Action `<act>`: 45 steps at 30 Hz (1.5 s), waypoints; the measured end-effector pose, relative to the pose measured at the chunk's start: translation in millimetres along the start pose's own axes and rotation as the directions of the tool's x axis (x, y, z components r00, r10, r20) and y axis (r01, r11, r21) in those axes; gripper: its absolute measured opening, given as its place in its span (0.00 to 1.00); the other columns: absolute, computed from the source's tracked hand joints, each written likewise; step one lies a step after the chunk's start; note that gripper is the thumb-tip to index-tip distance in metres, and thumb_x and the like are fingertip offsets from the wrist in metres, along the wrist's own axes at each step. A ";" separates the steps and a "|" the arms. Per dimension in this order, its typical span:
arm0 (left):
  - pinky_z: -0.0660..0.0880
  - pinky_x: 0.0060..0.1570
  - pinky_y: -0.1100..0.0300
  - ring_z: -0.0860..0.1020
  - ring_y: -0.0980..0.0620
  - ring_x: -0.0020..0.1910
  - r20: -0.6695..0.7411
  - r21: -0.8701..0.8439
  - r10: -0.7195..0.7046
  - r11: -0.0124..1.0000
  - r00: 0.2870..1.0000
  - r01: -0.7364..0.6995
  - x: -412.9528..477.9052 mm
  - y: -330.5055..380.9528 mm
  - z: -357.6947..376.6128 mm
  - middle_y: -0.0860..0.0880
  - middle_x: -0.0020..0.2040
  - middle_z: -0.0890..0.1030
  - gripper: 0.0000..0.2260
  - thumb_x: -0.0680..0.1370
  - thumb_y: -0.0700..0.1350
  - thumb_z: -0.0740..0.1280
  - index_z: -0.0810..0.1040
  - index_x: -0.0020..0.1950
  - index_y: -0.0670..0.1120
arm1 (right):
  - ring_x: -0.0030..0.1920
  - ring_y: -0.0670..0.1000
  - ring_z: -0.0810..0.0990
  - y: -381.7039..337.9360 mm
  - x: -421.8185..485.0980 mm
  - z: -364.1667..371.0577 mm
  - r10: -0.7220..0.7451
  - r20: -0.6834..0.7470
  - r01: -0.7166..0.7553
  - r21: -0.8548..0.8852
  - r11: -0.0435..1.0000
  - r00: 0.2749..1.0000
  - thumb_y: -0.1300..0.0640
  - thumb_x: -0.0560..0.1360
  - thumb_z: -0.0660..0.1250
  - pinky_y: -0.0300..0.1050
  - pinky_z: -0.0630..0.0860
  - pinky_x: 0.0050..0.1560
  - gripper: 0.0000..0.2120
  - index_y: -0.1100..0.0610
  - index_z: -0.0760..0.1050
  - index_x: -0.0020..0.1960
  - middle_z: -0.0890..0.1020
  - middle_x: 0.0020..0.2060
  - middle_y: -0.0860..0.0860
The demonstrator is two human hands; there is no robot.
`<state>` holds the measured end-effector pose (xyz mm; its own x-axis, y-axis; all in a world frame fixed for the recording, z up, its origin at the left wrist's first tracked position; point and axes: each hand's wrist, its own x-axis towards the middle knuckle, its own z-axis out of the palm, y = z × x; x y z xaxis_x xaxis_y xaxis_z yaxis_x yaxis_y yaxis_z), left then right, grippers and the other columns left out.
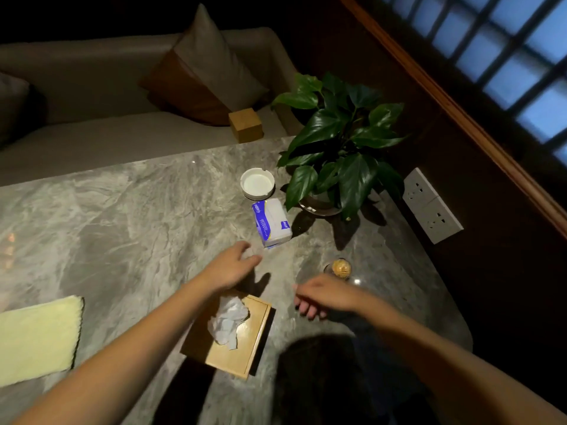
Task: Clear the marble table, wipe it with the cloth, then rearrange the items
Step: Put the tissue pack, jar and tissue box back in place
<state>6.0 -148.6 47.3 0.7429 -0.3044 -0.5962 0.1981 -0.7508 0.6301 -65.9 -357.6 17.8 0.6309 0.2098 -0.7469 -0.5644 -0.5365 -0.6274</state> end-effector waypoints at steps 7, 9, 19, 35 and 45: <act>0.76 0.52 0.49 0.76 0.49 0.48 0.332 0.001 -0.387 0.912 0.860 0.410 -61.8 -68.9 -19.0 0.48 0.50 0.76 0.19 0.80 0.60 0.52 0.67 0.67 0.53 | 0.54 0.49 0.81 12.7 9.4 73.7 0.132 0.208 -0.160 0.124 0.979 0.969 0.39 0.79 0.56 0.39 0.76 0.47 0.26 0.56 0.68 0.69 0.77 0.58 0.51; 0.78 0.37 0.57 0.77 0.52 0.34 0.293 -0.046 -0.356 0.922 0.887 0.385 -67.2 -76.7 -7.8 0.48 0.40 0.77 0.17 0.81 0.57 0.50 0.65 0.68 0.56 | 0.61 0.49 0.77 12.0 9.2 84.0 0.151 0.154 -0.178 0.174 0.969 0.976 0.36 0.78 0.55 0.43 0.76 0.53 0.31 0.54 0.65 0.73 0.74 0.66 0.52; 0.81 0.40 0.47 0.80 0.47 0.46 0.225 -0.501 -0.284 0.787 0.932 0.361 -38.7 -51.1 44.3 0.50 0.54 0.76 0.16 0.82 0.53 0.53 0.64 0.70 0.56 | 0.59 0.55 0.79 -25.2 5.5 51.4 0.086 -0.189 -0.016 0.343 0.939 0.978 0.42 0.81 0.51 0.48 0.74 0.62 0.24 0.56 0.72 0.66 0.80 0.60 0.56; 0.74 0.30 0.61 0.76 0.50 0.35 0.191 -0.488 -0.222 0.824 0.956 0.289 -11.9 -6.6 69.5 0.46 0.46 0.78 0.19 0.82 0.53 0.50 0.55 0.73 0.55 | 0.58 0.57 0.79 -16.2 14.7 -0.5 0.243 -0.307 -0.132 0.341 0.931 0.920 0.38 0.80 0.50 0.54 0.75 0.63 0.28 0.55 0.65 0.71 0.77 0.61 0.57; 0.67 0.62 0.58 0.69 0.46 0.68 0.120 -0.434 -0.064 0.894 0.991 0.110 -35.0 4.5 65.3 0.44 0.72 0.67 0.22 0.82 0.43 0.53 0.52 0.75 0.45 | 0.63 0.57 0.74 -51.7 -21.5 0.4 0.184 -0.420 -0.068 0.276 0.959 0.889 0.45 0.83 0.50 0.49 0.71 0.64 0.23 0.58 0.66 0.70 0.75 0.63 0.58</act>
<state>-60.9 -179.6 38.5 0.6468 -0.3237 -0.6905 0.5363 -0.4507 0.7136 -50.5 -334.0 66.2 0.6802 -0.2554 -0.6871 -0.7312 -0.3030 -0.6112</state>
